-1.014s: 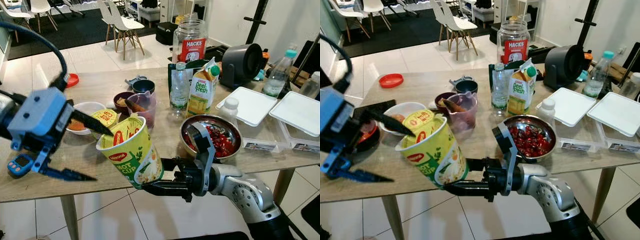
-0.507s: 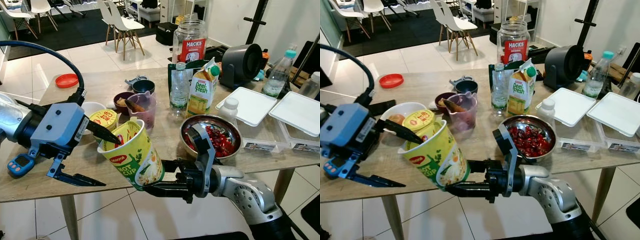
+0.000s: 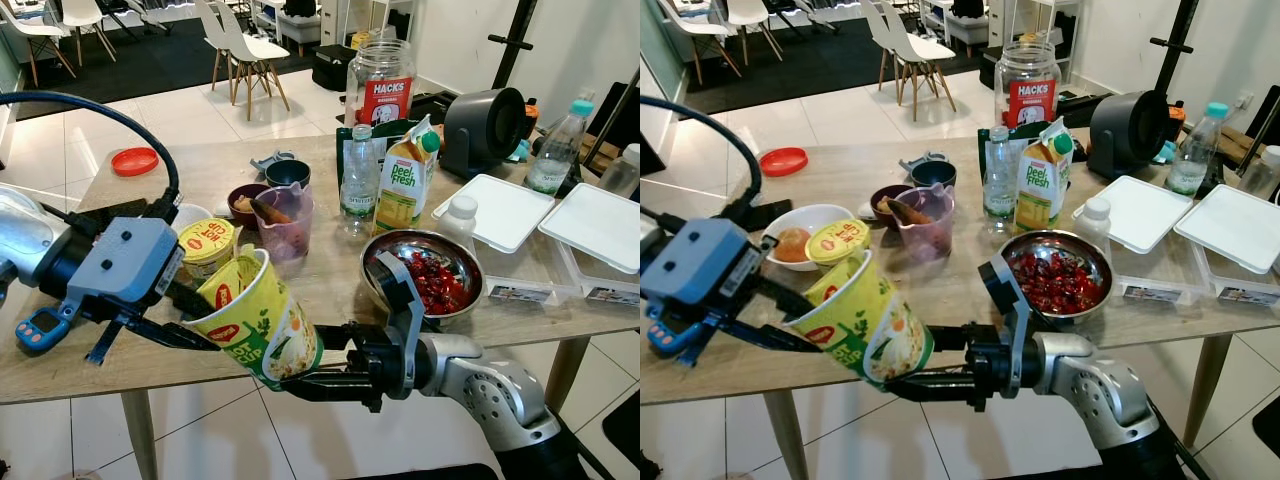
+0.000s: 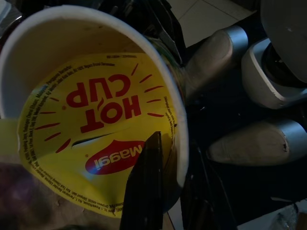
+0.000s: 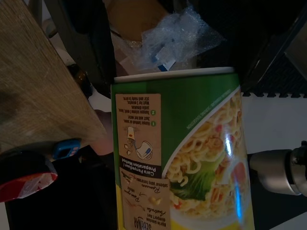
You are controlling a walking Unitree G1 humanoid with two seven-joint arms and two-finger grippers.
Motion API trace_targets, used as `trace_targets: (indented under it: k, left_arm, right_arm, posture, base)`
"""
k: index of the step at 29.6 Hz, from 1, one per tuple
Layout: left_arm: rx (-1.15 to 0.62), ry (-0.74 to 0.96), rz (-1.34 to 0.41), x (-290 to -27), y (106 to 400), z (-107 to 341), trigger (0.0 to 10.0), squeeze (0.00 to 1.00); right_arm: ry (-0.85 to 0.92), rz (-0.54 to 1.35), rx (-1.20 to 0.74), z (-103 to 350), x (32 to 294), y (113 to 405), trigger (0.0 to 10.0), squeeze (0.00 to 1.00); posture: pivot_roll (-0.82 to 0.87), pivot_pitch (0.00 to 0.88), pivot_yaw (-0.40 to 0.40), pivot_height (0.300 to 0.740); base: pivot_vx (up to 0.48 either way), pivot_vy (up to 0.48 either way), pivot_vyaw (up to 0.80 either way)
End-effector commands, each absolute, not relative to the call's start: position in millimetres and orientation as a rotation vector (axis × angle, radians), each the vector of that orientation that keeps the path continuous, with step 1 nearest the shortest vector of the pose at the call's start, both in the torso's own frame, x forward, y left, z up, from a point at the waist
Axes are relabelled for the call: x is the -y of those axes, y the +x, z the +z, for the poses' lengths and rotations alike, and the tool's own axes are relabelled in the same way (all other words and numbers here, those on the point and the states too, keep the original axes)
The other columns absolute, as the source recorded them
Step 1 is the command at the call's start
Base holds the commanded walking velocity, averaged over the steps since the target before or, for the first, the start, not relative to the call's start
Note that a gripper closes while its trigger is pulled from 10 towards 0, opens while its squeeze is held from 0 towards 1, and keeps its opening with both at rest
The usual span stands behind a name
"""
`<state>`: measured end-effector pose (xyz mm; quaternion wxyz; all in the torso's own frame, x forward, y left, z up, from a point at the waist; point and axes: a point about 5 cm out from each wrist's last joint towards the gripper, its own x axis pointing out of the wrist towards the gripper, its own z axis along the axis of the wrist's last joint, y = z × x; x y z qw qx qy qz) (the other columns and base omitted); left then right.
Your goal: Restocking fridge
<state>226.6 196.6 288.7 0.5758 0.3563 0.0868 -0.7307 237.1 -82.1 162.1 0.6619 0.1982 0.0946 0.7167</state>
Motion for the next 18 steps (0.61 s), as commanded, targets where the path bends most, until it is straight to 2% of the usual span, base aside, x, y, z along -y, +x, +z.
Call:
trace_targets:
  k: [1,11,12,18]
  left_arm:
    - [-0.204,0.817,-1.704,-196.7,227.9,287.6,0.0,0.0]
    - [-0.215,0.81,-1.72,-196.6,227.0,286.7,0.0,0.0]
    - [-0.217,0.809,-1.722,-196.6,226.7,286.7,0.0,0.0]
    - [-0.219,0.806,-1.725,-196.7,225.7,286.7,0.0,0.0]
  right_arm:
    - [0.44,1.625,-0.189,164.8,81.5,236.2,10.0,0.0]
    - [0.393,1.634,-0.197,163.2,78.4,233.1,10.0,0.0]
    - [0.398,1.64,-0.197,163.4,78.2,232.7,10.0,1.0]
    - [0.383,1.645,-0.202,162.0,79.6,232.6,10.0,1.0]
  posture:
    - [-0.03,0.001,0.027,0.74]
    - [-0.02,0.002,0.031,0.74]
    - [-0.02,0.002,0.031,0.74]
    - [-0.02,0.0,0.027,0.74]
  base:
    - [0.0,0.0,0.0]
    - [0.0,0.0,0.0]
    - [0.0,0.0,0.0]
    - [0.0,0.0,0.0]
